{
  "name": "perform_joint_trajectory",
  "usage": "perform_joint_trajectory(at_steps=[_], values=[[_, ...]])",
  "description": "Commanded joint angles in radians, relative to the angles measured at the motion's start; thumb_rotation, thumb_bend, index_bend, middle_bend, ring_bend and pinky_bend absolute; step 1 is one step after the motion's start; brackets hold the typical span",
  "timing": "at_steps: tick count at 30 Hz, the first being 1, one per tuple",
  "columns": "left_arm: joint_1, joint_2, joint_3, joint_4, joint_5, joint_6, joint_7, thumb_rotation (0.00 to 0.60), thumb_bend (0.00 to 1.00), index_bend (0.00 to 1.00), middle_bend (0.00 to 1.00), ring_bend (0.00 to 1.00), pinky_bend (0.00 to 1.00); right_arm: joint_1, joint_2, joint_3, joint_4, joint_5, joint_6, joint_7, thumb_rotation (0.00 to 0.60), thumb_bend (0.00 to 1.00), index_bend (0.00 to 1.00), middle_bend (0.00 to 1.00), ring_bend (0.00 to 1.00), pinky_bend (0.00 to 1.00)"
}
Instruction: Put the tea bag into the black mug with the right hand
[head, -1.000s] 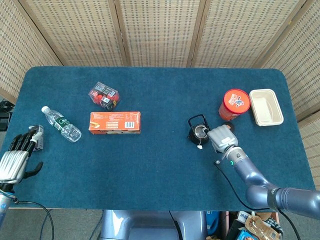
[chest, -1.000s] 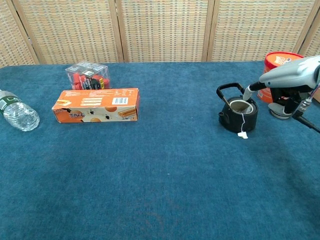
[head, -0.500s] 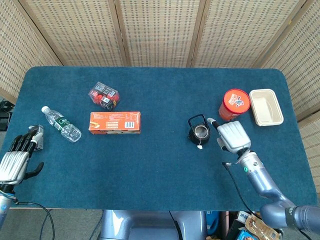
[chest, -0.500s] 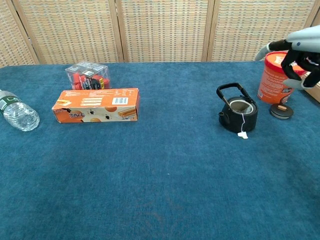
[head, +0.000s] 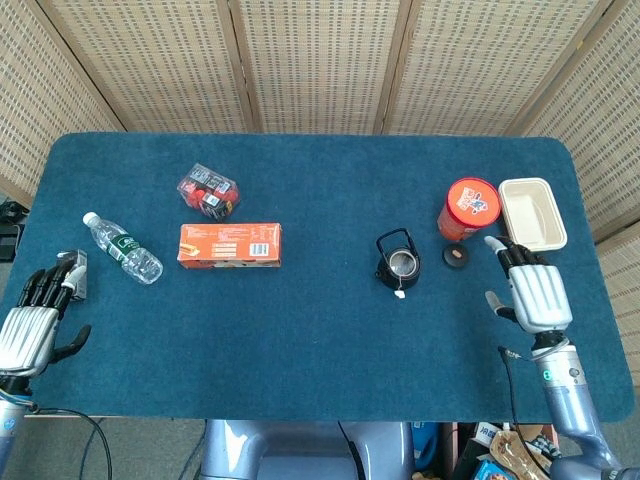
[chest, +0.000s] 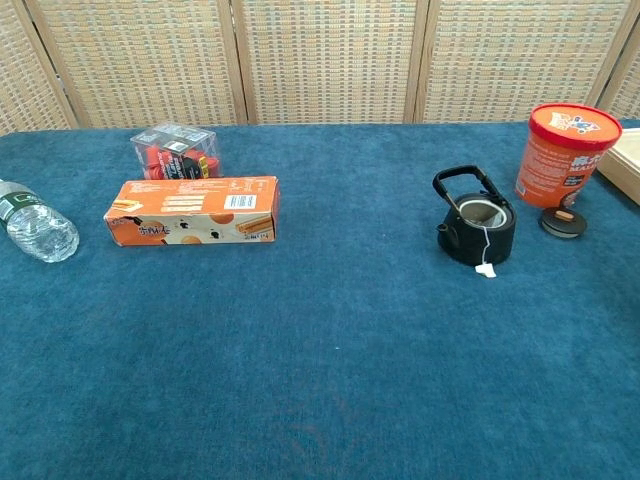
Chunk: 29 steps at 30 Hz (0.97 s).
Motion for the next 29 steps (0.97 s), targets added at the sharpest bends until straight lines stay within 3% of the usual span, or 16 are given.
perform_joint_trajectory(at_steps=[1, 15, 29], values=[[0.012, -0.008, 0.004, -0.004, 0.027, 0.03, 0.009, 0.6, 0.38, 0.0, 0.0, 0.0, 0.0, -0.055, -0.037, 0.001, 0.052, -0.04, 0.045, 0.026, 0.6, 0.42, 0.16, 0.13, 0.09, 0.2], [0.043, -0.012, 0.023, -0.013, 0.072, 0.081, 0.032, 0.6, 0.38, 0.0, 0.0, 0.0, 0.0, -0.176, -0.09, 0.003, 0.113, -0.129, 0.132, -0.032, 0.6, 0.38, 0.1, 0.05, 0.0, 0.06], [0.06, -0.016, 0.038, -0.028, 0.1, 0.097, 0.048, 0.6, 0.38, 0.0, 0.0, 0.0, 0.0, -0.239, -0.106, -0.004, 0.102, -0.225, 0.11, -0.046, 0.6, 0.36, 0.1, 0.04, 0.0, 0.06]])
